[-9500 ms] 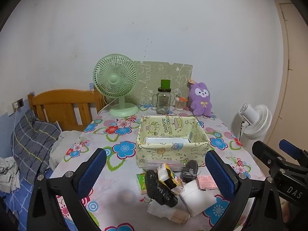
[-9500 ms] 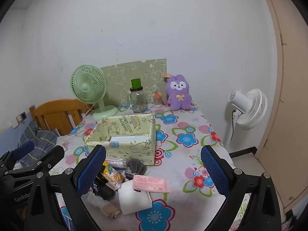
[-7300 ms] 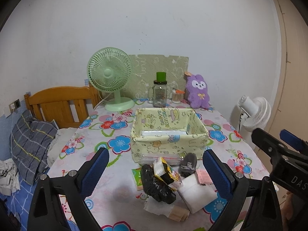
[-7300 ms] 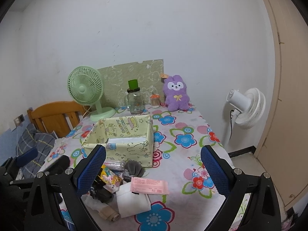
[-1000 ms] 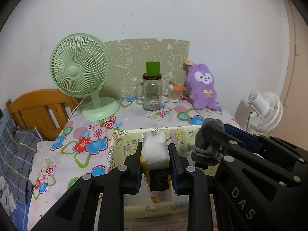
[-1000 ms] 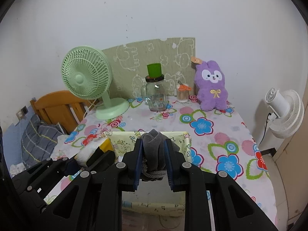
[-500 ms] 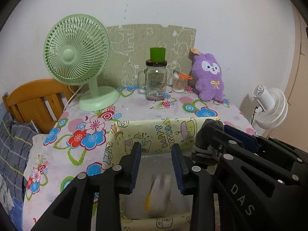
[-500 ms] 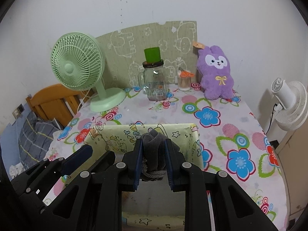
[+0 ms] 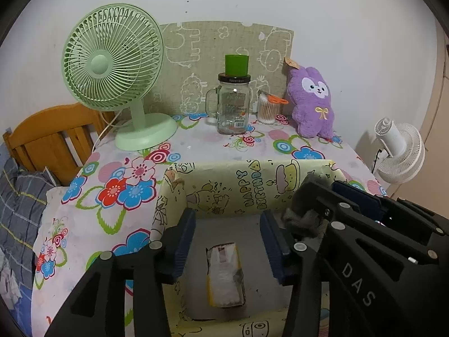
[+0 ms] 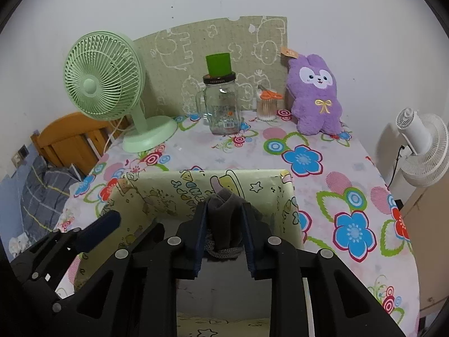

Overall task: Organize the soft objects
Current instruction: 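Open the left tool to drop the packet while the right tool releases the sock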

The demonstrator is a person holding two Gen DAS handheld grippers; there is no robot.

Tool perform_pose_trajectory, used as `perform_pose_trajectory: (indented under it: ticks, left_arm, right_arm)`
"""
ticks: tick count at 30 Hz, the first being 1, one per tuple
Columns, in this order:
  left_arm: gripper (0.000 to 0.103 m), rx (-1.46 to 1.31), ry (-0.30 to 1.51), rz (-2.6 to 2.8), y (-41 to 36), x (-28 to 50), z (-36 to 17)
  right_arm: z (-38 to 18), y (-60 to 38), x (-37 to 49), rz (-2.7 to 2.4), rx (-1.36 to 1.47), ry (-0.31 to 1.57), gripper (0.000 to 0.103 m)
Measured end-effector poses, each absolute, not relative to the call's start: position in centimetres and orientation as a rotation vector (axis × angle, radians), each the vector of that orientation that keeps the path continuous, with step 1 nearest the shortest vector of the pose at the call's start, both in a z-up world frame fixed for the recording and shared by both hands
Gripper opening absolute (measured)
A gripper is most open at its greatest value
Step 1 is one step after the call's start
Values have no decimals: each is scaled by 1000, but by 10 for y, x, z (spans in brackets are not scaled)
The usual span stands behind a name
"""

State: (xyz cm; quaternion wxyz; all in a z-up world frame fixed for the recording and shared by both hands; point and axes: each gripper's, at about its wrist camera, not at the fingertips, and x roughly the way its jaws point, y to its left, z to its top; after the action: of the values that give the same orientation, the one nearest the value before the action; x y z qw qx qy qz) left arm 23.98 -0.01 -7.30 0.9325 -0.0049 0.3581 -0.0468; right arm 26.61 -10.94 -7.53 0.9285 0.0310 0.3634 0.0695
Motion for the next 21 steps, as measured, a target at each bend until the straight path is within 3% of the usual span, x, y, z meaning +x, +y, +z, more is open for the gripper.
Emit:
perform_pose_trajectory:
  ticks: [2, 3, 5, 11, 21]
  left_arm:
    - [54, -20, 733, -105, 2, 238, -72]
    - [57, -19, 729, -102, 2, 236, -71]
    - [63, -14, 717, -99, 2, 234, -68]
    - [77, -5, 699, -97, 0, 223, -59]
    - [86, 9, 658, -90, -4, 192, -39]
  right_arm:
    - [-74, -111, 265, 129, 69, 744, 43]
    - [-73, -112, 264, 130, 70, 738, 59]
    - [-69, -112, 260, 145, 71, 715, 77]
    - [-58, -109, 248, 158, 50, 689, 85]
    - [-37, -113, 216, 143, 43, 647, 90]
